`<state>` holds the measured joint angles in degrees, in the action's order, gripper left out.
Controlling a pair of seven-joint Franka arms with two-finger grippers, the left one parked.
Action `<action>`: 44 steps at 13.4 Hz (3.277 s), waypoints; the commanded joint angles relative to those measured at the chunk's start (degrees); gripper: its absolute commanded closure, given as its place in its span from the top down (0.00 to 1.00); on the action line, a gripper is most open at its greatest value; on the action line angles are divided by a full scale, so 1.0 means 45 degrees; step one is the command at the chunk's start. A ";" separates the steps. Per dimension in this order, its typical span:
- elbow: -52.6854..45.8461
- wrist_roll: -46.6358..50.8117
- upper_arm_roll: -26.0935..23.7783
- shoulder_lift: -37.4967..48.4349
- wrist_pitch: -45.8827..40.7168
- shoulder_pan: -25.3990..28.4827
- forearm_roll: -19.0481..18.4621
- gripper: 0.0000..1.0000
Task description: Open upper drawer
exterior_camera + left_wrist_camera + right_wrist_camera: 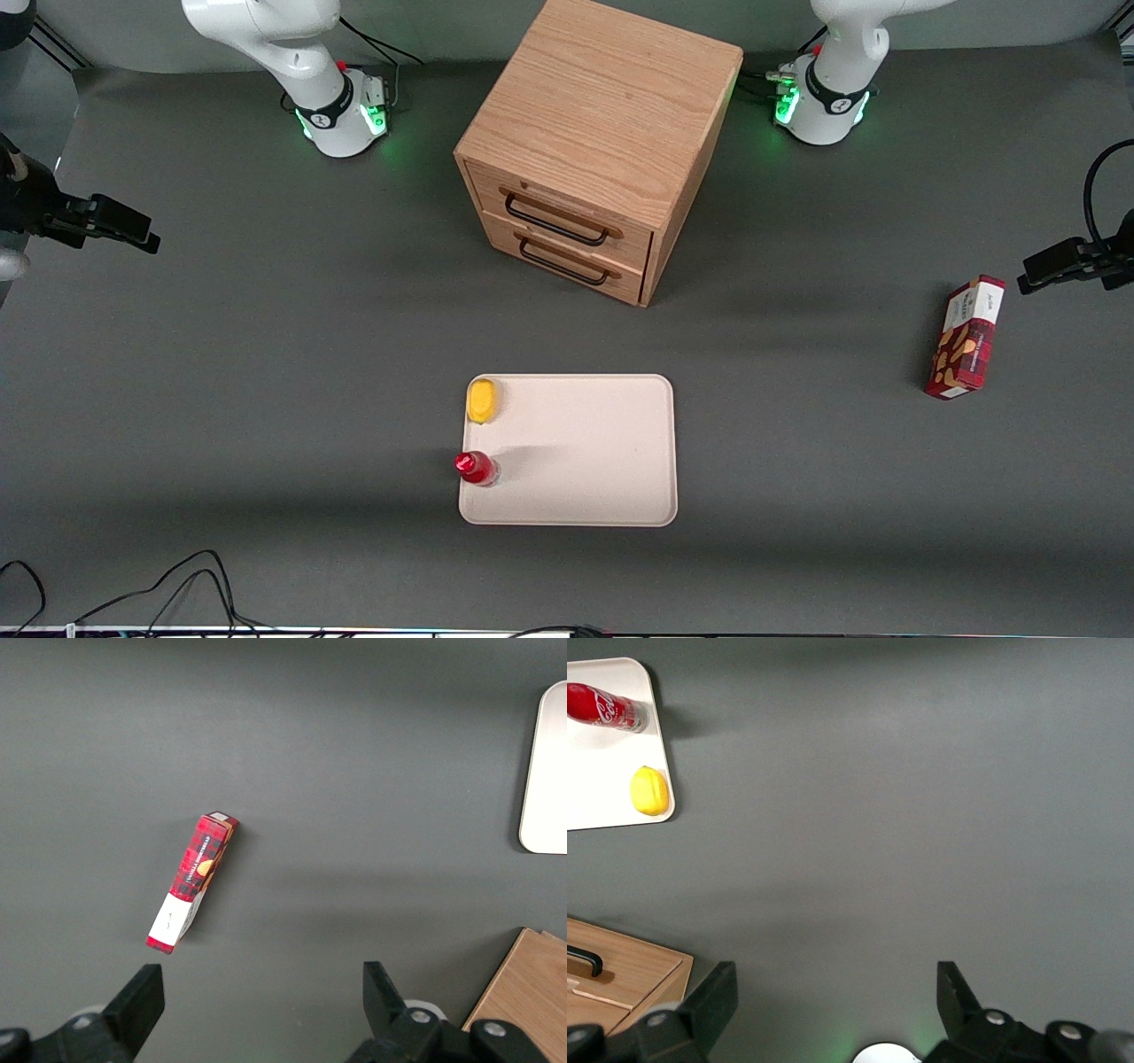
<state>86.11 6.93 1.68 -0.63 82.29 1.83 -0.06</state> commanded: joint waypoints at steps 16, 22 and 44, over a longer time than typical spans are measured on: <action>-0.1752 -0.4957 -0.1895 -0.1947 -0.0181 0.0334 0.4421 1.00; -0.1792 -0.5641 -0.5114 -0.4876 0.0909 0.0549 0.5406 1.00; 0.0963 -0.5446 -0.7717 -0.6715 0.5034 0.1370 0.3668 1.00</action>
<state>89.44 -17.19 -32.71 -30.82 103.71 8.92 18.11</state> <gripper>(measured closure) 0.000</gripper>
